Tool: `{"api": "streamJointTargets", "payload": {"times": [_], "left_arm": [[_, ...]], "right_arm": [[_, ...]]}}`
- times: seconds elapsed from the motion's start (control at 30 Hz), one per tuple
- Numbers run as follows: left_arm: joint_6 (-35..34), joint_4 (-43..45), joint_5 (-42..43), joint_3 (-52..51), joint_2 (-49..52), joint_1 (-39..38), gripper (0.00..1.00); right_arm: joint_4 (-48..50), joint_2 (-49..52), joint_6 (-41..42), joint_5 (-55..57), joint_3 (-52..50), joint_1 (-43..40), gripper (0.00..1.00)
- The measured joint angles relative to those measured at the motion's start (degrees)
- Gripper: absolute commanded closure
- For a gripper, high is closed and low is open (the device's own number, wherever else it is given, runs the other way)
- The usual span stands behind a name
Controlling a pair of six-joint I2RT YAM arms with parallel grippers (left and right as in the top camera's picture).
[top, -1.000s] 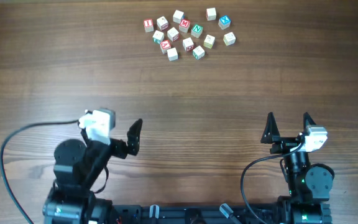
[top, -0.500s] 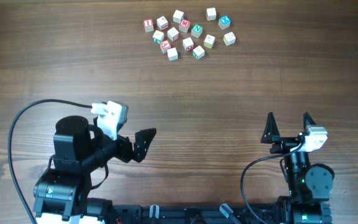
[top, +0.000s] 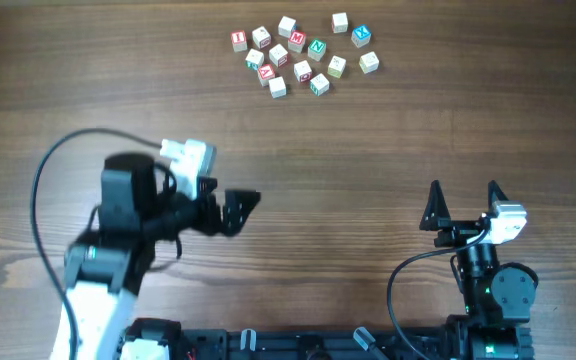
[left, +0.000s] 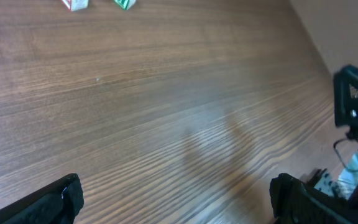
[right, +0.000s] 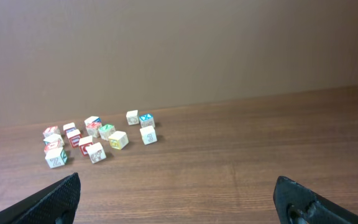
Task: Form a horizontal line
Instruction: 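Raise the left arm and reach toward the block cluster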
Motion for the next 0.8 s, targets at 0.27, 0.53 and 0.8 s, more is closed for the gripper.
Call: {"api": "streamJointTargets", "payload": {"times": [0.27,0.53,0.8], "left_arm": [[-1.84,0.20,-0.15,15.65,17.46,-0.04,0.00],[-7.30,5.11,-6.34,23.17,27.56,-0.24,0.00],[-9.68,7.52,-21.07,28.22,32.09,-6.05,0.00]], "right_arm": [[0.00,0.00,0.00,0.02,0.00,0.00,0.00],[0.02,0.00,0.00,0.00,0.00,0.00,0.00],[0.00,0.00,0.00,0.00,0.00,0.00,0.00]]}}
